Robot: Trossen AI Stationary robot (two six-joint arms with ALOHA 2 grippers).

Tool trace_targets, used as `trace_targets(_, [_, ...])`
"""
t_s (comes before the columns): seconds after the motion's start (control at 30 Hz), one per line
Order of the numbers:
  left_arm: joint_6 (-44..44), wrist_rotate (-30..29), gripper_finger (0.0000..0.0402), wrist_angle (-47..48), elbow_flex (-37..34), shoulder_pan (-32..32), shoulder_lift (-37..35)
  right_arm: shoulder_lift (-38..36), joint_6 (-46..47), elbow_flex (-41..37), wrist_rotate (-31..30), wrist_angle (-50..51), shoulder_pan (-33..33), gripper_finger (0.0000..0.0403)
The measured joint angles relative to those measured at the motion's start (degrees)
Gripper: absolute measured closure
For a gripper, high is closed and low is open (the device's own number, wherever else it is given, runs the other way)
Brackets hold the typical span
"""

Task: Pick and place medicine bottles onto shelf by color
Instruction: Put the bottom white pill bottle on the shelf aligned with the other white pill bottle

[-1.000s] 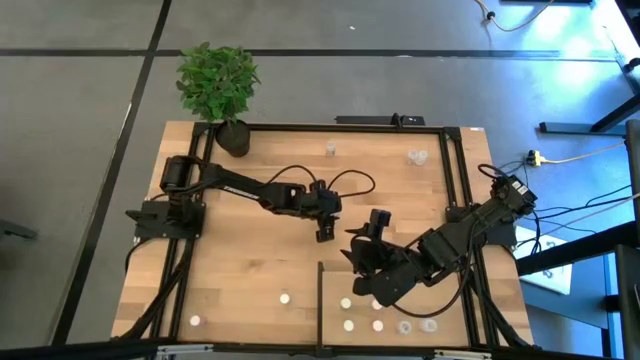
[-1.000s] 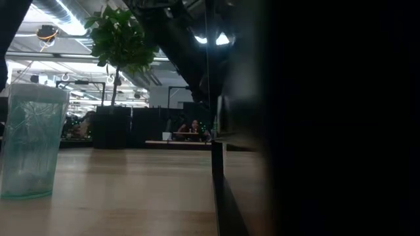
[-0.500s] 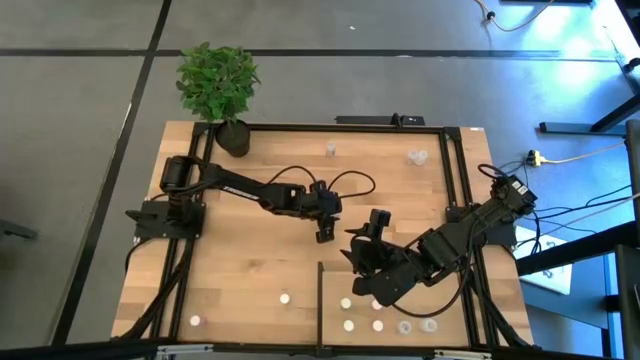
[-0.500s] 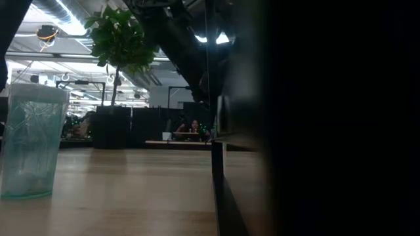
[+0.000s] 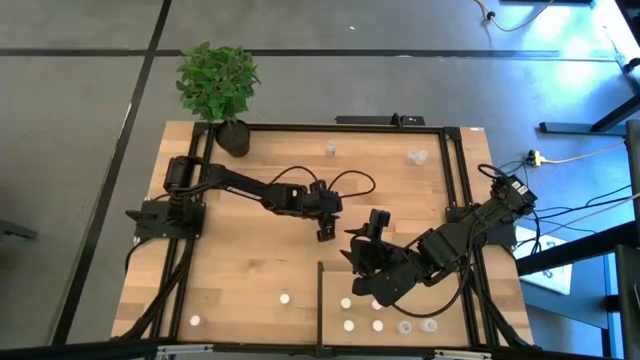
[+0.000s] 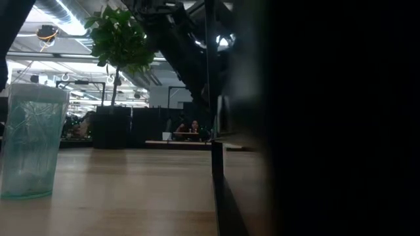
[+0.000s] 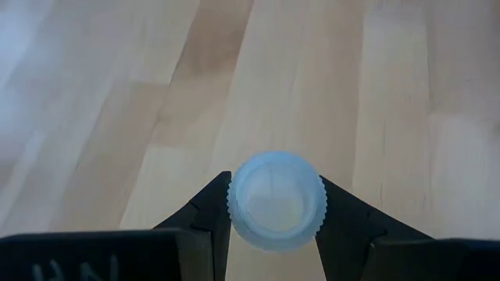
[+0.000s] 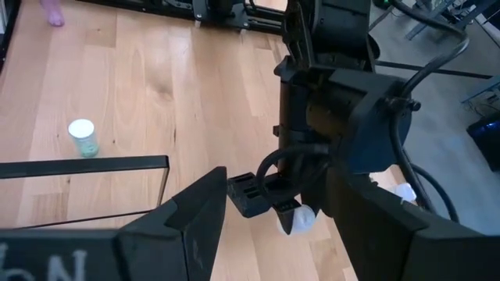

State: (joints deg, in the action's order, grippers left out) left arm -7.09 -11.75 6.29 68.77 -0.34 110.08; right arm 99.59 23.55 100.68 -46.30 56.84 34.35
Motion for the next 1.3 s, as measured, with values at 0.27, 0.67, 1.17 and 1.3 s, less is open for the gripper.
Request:
trace_targets(0.27, [-0.2, 0.04, 0.0276, -0.7, 0.0, 0.0, 1.79, 0.0, 0.0, 0.0, 0.0, -0.05, 0.0, 0.018])
trace_targets(0.67, [-0.35, 0.02, 0.0276, -0.79, 0.0, 1.51, 1.84, 0.0, -0.01, 0.0, 0.0, -0.07, 0.0, 0.018])
trace_targets(1.17, [-0.8, 0.09, 0.0275, -0.78, 0.0, 1.99, 1.84, 0.0, 0.0, 0.0, 0.0, -0.07, 0.0, 0.018])
trace_targets(1.3, [-1.38, 0.08, 0.0271, -0.77, 0.0, 1.99, 1.84, 0.0, 0.0, 0.0, 0.0, -0.07, 0.0, 0.018])
